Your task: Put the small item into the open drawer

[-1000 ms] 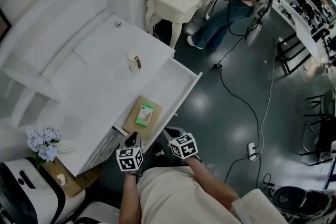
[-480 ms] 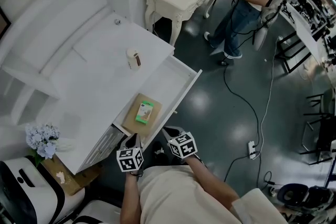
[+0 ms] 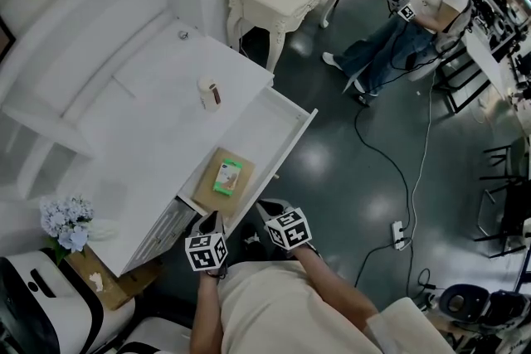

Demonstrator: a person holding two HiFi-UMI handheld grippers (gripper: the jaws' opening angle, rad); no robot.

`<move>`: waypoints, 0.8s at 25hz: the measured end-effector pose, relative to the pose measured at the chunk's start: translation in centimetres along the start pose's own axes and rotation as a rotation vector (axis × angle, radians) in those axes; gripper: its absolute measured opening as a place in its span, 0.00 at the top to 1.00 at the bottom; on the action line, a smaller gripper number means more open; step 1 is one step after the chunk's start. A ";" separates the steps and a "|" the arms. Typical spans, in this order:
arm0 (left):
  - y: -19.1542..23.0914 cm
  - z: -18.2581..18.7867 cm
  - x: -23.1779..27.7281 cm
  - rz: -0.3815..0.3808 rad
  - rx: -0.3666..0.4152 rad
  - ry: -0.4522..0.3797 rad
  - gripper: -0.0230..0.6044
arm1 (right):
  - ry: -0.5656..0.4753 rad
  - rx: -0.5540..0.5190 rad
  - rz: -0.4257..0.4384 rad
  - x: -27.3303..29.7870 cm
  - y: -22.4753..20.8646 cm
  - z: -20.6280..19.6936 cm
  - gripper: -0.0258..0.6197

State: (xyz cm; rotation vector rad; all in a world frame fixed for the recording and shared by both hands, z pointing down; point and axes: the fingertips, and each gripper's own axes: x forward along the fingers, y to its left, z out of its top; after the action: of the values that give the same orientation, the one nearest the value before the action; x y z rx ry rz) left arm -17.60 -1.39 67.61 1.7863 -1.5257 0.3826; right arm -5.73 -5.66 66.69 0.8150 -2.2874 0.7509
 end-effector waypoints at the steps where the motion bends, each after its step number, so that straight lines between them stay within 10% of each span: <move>1: -0.1 -0.1 0.0 -0.001 0.003 0.002 0.94 | -0.001 0.001 -0.001 0.0 0.0 0.0 0.92; 20: -0.6 0.0 -0.1 0.001 0.029 -0.002 0.94 | -0.005 -0.010 -0.006 -0.5 -0.2 -0.2 0.92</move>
State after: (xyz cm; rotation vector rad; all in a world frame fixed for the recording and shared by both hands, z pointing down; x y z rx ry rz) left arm -17.08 -1.33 67.30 1.8090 -1.5296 0.4047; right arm -5.22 -5.43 66.56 0.8199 -2.2897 0.7349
